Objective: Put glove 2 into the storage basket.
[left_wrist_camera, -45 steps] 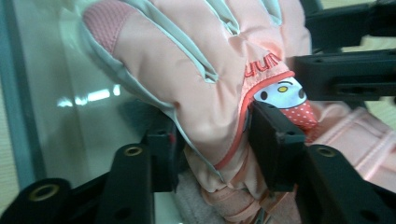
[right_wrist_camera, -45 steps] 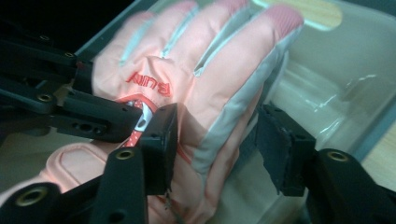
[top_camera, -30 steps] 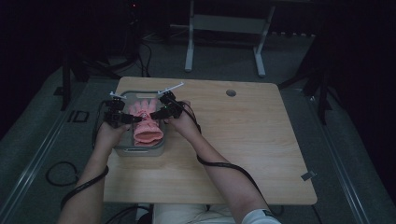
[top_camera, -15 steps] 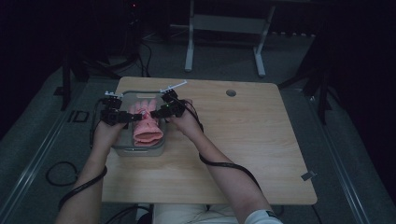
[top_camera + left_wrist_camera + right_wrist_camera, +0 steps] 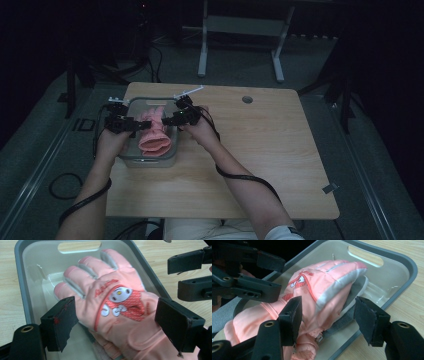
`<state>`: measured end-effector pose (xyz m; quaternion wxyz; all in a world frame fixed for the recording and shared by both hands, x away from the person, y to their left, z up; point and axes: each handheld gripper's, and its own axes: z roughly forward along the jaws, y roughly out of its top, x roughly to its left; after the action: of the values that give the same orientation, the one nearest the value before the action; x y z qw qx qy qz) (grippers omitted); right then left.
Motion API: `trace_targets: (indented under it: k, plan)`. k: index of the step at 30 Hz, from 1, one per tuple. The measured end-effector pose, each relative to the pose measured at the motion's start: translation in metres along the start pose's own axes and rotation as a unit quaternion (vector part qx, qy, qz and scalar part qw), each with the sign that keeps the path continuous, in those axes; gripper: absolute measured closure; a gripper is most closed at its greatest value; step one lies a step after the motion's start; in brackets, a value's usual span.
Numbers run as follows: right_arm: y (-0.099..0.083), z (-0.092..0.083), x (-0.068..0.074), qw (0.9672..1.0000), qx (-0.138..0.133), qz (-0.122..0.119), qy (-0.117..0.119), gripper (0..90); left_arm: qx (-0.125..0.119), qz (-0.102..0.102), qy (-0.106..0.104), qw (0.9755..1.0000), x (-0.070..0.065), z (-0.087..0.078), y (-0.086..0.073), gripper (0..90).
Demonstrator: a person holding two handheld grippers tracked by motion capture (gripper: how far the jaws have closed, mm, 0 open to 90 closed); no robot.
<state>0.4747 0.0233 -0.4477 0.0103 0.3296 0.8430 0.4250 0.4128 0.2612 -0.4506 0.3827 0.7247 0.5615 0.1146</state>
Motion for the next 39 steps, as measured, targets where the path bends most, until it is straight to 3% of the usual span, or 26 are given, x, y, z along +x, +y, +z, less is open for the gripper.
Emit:
trace_targets:
  k: [17, 25, 33, 39]
  plan:
    - [-0.005, -0.009, -0.001, 1.0, -0.003, -0.006, 0.003, 39.3, 0.0, 0.015, -0.002, 0.9999, -0.008, -0.004, 0.004, 16.4]
    - [-0.009, -0.013, -0.002, 1.0, -0.003, -0.006, 0.004, 39.1, -0.011, 0.022, -0.01, 0.9996, -0.013, -0.013, 0.006, 16.1]
    - [-0.012, -0.021, -0.002, 0.9999, -0.008, -0.009, 0.006, 38.7, -0.024, 0.036, -0.022, 0.9988, -0.026, -0.02, 0.005, 16.1]
    - [-0.017, -0.029, -0.002, 0.9996, -0.013, -0.017, 0.021, 27.7, -0.045, 0.065, -0.038, 0.9961, -0.045, -0.025, 0.003, 15.3]
